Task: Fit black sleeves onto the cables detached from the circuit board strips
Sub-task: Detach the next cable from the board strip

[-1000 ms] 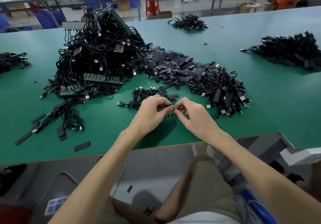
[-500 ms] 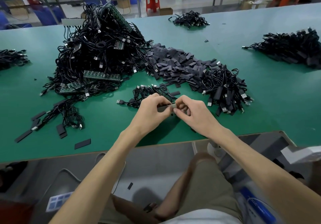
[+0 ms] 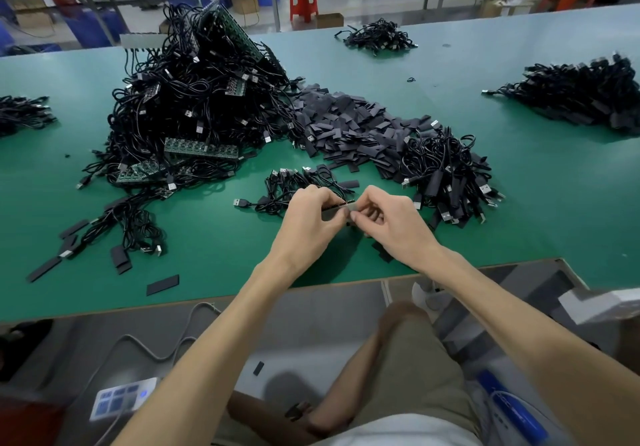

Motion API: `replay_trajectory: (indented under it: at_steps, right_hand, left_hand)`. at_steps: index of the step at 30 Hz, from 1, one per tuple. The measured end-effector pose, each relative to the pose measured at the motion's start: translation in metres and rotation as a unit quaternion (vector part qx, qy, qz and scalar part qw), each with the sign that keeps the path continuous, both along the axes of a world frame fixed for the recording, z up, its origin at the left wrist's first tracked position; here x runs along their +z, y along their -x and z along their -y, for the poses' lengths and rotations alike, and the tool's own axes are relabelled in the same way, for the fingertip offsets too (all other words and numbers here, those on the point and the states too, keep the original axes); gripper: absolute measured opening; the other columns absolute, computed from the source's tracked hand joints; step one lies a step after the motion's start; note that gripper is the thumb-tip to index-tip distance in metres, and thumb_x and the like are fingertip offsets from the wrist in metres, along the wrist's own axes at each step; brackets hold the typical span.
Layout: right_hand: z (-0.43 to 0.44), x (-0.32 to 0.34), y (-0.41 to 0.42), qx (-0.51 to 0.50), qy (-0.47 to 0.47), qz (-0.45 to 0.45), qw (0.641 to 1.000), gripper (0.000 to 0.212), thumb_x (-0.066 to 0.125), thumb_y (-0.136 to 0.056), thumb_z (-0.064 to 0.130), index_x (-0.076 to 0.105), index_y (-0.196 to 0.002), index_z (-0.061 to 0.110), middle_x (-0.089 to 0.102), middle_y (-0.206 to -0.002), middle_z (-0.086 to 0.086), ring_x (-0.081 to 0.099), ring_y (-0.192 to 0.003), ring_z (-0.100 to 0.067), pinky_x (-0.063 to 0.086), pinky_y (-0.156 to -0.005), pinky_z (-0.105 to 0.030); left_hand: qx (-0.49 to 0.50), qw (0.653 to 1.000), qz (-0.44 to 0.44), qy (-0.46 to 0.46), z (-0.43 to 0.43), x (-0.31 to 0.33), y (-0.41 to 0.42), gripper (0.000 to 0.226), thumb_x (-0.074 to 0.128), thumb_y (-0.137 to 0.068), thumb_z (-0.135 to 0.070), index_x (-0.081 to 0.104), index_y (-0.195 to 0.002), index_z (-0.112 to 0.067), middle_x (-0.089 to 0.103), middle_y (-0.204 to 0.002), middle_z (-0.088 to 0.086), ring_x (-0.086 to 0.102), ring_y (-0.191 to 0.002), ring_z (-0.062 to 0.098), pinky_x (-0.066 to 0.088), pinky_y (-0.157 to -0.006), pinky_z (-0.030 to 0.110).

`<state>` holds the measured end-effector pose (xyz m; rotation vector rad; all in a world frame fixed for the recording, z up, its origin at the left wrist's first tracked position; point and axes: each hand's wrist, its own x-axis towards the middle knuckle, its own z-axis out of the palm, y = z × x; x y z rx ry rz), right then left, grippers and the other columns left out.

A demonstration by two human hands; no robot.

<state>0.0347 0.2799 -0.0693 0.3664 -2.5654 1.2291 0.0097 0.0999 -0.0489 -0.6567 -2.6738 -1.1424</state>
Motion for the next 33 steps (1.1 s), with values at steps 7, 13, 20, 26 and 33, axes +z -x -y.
replay_trajectory:
  at_steps: [7,13,20,26,33]
  right_hand:
    - [0.004,0.001,-0.003,-0.002,0.007,-0.019,1.0,0.019,0.07,-0.095,0.012,0.055,-0.084,0.013,0.063,-0.071,0.002,0.059,-0.063,-0.013,0.049,-0.062,-0.023]
    - [0.001,0.005,0.0,-0.046,0.088,-0.011,0.995,0.003,0.065,-0.099,0.013,0.063,-0.098,0.011,0.074,-0.086,0.003,0.071,-0.073,-0.01,0.059,-0.072,-0.026]
    - [-0.002,0.009,0.0,-0.109,0.173,-0.051,0.978,0.004,0.06,-0.102,0.013,0.061,-0.105,0.01,0.07,-0.089,0.002,0.069,-0.083,-0.015,0.055,-0.072,-0.022]
    - [-0.006,0.008,-0.002,-0.188,0.182,-0.13,0.956,0.003,0.05,-0.107,0.019,0.051,-0.109,0.017,0.061,-0.092,-0.006,0.063,-0.078,-0.02,0.052,-0.066,-0.024]
    - [-0.004,0.008,0.0,-0.184,0.135,-0.153,0.962,0.006,0.053,-0.105,0.016,0.054,-0.111,0.018,0.058,-0.113,-0.004,0.059,-0.1,-0.019,0.051,-0.088,-0.047]
  left_hand:
    - [0.042,0.999,-0.018,-0.022,-0.007,-0.001,0.002,0.007,0.069,-0.096,-0.02,0.069,-0.093,-0.014,0.053,-0.088,-0.007,0.051,-0.093,0.017,0.041,-0.082,0.027]
    - [0.091,0.983,-0.124,0.095,0.017,-0.002,0.008,0.01,0.07,-0.095,-0.017,0.074,-0.1,-0.009,0.061,-0.095,0.004,0.053,-0.097,0.026,0.044,-0.088,0.041]
    - [0.19,0.955,-0.154,0.17,0.06,-0.015,0.021,0.013,0.065,-0.098,-0.015,0.072,-0.104,-0.006,0.061,-0.103,0.009,0.052,-0.102,0.031,0.038,-0.087,0.041]
    - [0.253,0.938,-0.114,0.209,0.071,-0.015,0.037,0.016,0.06,-0.1,-0.017,0.069,-0.109,-0.007,0.06,-0.108,0.013,0.049,-0.107,0.035,0.036,-0.094,0.044]
    - [0.115,0.962,-0.15,0.195,0.033,-0.017,0.013,0.029,0.061,-0.099,-0.037,0.067,-0.119,-0.017,0.056,-0.122,0.003,0.042,-0.12,0.024,0.021,-0.098,0.037]
